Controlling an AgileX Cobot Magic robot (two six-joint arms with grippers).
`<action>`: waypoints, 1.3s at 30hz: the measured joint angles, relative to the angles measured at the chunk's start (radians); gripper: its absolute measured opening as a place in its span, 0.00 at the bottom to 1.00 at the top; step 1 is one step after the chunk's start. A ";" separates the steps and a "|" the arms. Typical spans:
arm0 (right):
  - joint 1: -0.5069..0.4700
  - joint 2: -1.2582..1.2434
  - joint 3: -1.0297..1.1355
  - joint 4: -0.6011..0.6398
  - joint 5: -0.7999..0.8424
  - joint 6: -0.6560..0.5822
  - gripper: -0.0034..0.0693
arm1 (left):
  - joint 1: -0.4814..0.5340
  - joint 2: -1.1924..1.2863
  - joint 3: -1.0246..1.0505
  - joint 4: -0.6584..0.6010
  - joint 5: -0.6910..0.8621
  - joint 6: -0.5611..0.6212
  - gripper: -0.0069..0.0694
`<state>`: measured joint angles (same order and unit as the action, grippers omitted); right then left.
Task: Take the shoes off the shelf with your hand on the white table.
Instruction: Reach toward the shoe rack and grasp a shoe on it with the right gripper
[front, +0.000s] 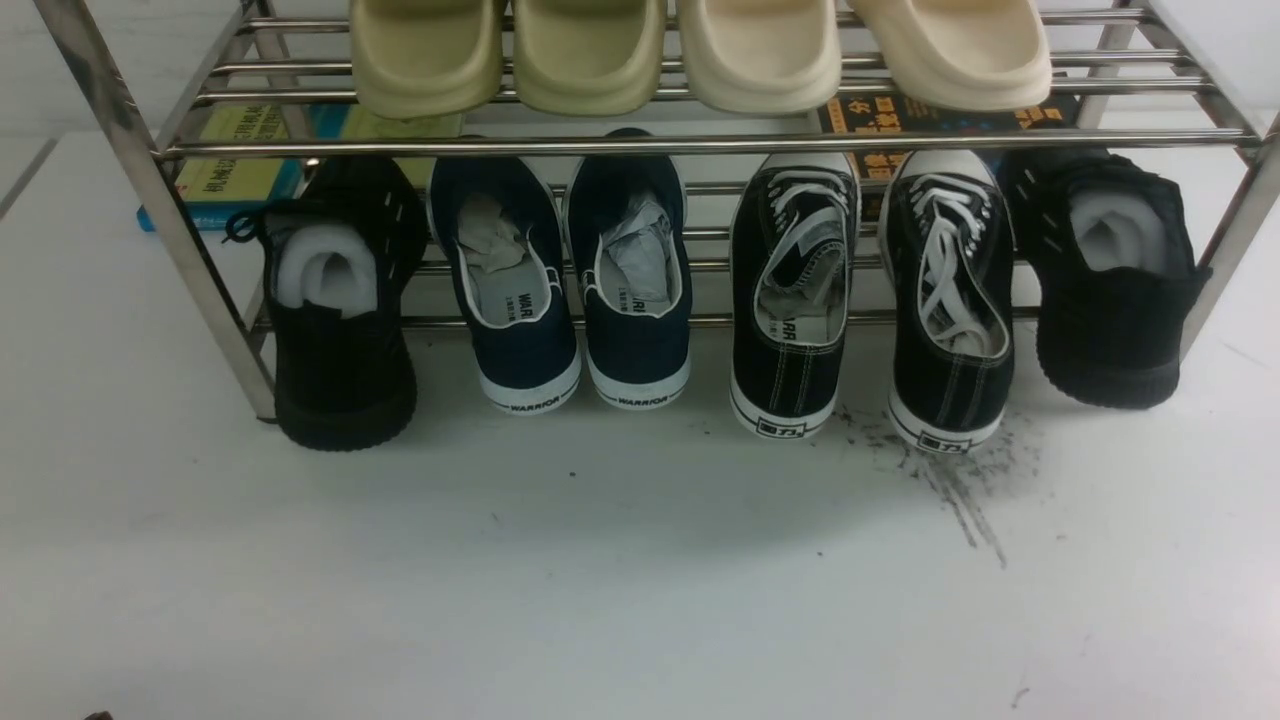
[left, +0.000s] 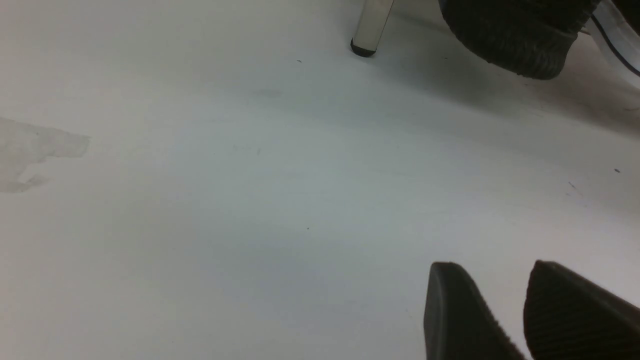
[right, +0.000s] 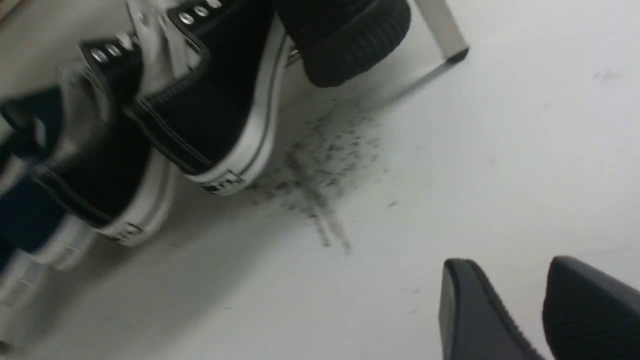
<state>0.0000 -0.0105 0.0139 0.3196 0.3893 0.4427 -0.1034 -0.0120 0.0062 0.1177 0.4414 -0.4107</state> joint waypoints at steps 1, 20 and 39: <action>0.000 0.000 0.001 0.049 0.001 0.014 0.38 | 0.000 0.000 0.000 0.000 0.000 0.000 0.40; 0.001 0.169 -0.402 -0.020 0.068 -0.291 0.04 | 0.000 0.000 0.000 0.000 0.000 0.000 0.41; 0.128 1.110 -0.871 0.294 0.737 -0.691 0.05 | 0.000 0.000 0.000 0.001 0.000 0.000 0.41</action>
<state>0.1276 1.0999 -0.8569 0.6132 1.1267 -0.2482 -0.1034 -0.0120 0.0062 0.1187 0.4414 -0.4107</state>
